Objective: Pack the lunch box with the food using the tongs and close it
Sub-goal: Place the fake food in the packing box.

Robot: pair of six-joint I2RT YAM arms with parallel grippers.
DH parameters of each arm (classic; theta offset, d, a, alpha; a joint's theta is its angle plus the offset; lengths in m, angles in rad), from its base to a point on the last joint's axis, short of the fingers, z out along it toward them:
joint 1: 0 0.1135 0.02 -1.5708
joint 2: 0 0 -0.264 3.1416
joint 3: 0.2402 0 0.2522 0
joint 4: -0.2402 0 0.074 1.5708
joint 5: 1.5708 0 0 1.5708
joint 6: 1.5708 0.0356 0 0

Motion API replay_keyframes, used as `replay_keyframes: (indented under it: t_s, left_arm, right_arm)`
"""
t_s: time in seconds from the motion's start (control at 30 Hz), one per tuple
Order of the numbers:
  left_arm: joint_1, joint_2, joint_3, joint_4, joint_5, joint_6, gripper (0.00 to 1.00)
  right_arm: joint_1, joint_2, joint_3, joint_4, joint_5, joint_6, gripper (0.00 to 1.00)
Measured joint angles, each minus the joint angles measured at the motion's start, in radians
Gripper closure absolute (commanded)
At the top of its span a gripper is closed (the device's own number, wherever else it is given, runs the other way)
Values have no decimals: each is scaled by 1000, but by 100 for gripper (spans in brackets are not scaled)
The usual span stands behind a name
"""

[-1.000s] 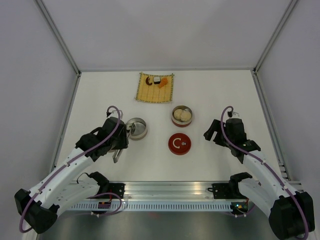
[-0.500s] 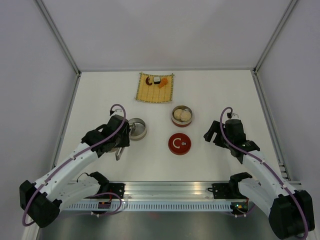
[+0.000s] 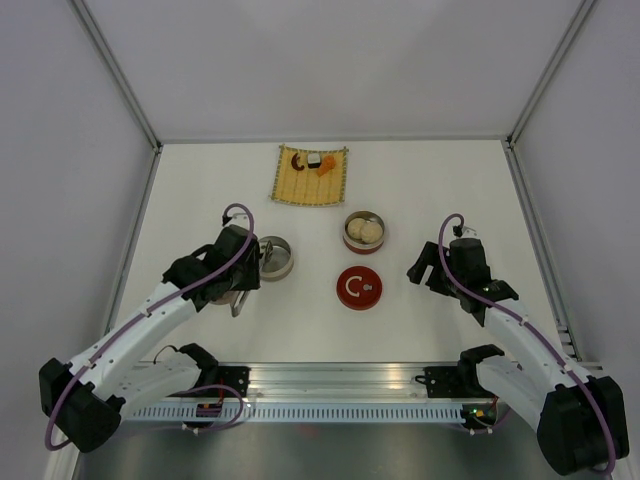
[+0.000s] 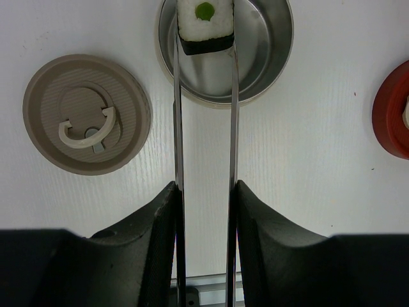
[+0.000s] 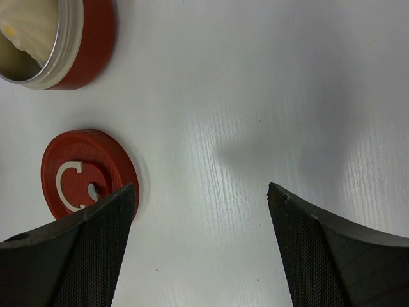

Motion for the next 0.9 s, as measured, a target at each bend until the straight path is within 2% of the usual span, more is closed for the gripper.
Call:
replay_keyframes:
  t_s: [0.2,0.4,0.9]
  left_arm:
    - [0,3,2,-3,0,9,51]
    - [0,3,2,-5,0,13,47]
    - [0,-22,47,-23,-2,21,47]
  right_arm:
    - [0,2,0,8,0,0,10]
    - [0,3,-6,14,-1,0,10]
    - [0,3,-13,13,-1,3,10]
